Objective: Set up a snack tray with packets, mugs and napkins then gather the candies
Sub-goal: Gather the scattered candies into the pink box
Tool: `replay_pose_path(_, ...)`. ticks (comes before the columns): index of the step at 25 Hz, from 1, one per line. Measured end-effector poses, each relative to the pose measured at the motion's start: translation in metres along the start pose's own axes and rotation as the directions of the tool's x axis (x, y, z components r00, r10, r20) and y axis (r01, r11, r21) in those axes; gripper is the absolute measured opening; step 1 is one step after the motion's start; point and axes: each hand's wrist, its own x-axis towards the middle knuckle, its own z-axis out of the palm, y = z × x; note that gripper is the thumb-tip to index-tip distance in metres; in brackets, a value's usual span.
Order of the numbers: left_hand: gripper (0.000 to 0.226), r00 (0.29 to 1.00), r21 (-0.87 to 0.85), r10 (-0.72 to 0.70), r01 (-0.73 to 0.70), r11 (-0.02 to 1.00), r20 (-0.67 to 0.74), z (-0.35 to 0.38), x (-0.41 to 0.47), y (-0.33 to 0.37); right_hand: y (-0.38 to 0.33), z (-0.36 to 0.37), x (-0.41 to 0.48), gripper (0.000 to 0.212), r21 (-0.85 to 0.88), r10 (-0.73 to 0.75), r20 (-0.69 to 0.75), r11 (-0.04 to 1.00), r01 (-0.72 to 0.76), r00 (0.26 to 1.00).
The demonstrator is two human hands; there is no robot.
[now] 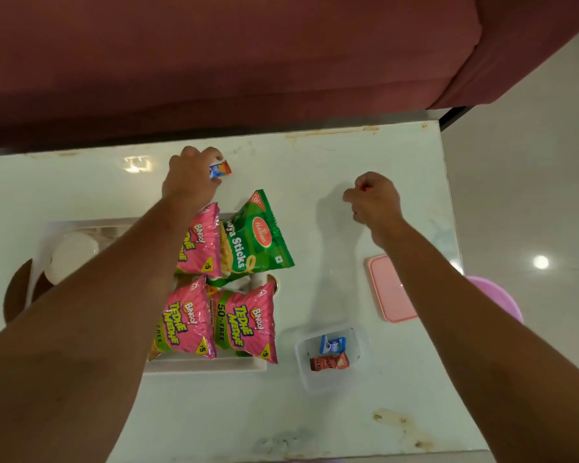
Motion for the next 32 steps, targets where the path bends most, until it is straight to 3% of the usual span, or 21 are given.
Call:
replay_pose_path(4,0.025,0.997,-0.015,0.076,-0.076,0.997,-0.008,-0.010,0.002,0.006,0.016,-0.001,-0.020,0.037,0.086,0.062,0.055,0.994,-0.067,0.997)
replay_pose_path(8,0.016,0.981,-0.295,0.084,-0.134,0.946,-0.176,-0.022,-0.051,0.039,0.025,-0.004,-0.046,0.038,0.155,0.113,0.106,0.980,-0.129,0.988)
replay_pose_path(12,0.010,0.970,-0.514,0.208,-0.243,0.822,-0.125,0.001,-0.175,0.093,0.039,-0.010,-0.093,0.038,0.105,0.130,0.097,0.985,-0.140,0.987)
replay_pose_path(14,0.008,0.976,-0.524,0.219,-0.194,0.829,-0.014,0.019,-0.227,0.101,0.048,-0.011,-0.122,0.039,-0.022,0.121,0.054,0.993,-0.120,0.991)
replay_pose_path(16,0.013,0.971,-0.428,0.212,-0.145,0.892,0.114,0.032,-0.254,0.099,0.061,-0.009,-0.148,0.038,-0.211,0.079,0.023,0.975,-0.072,0.997)
replay_pose_path(19,0.024,0.928,-0.221,0.313,-0.268,0.938,0.201,0.041,-0.269,0.091,0.082,-0.002,-0.176,0.036,-0.462,-0.030,0.009,0.886,0.030,1.000)
replay_pose_path(22,0.026,0.910,-0.119,0.380,-0.364,0.924,0.168,0.043,-0.272,0.086,0.097,0.005,-0.196,0.022,-0.621,-0.075,0.052,0.778,0.091,0.996)
replay_pose_path(27,0.028,0.907,-0.208,0.412,-0.388,0.898,0.090,0.040,-0.281,0.080,0.103,0.011,-0.208,0.014,-0.756,-0.140,0.120,0.629,0.181,0.983)
replay_pose_path(32,0.032,0.958,-0.391,0.238,-0.160,0.906,0.162,0.036,-0.297,0.075,0.107,0.019,-0.207,0.023,-0.737,-0.170,0.253,0.604,0.304,0.952)
